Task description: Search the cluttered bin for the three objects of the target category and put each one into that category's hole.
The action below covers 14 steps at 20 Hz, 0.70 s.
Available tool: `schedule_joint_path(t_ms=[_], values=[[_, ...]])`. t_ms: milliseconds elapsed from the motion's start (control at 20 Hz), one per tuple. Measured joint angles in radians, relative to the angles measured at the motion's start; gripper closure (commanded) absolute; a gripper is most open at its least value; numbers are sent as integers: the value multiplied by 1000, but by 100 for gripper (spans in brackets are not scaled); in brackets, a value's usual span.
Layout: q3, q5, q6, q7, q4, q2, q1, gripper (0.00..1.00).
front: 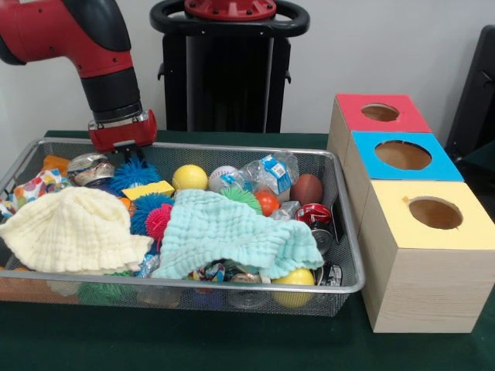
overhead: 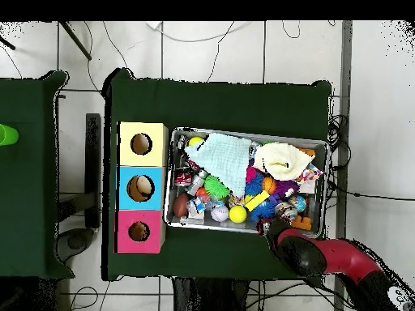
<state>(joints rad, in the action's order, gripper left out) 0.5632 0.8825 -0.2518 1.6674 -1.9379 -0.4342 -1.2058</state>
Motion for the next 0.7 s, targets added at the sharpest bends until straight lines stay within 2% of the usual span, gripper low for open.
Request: schedule_joint_path(t_ms=[400,700], values=[[0,0,3,0,0,-2,1,100],[0,-10,3,0,-1,-48,22,100]])
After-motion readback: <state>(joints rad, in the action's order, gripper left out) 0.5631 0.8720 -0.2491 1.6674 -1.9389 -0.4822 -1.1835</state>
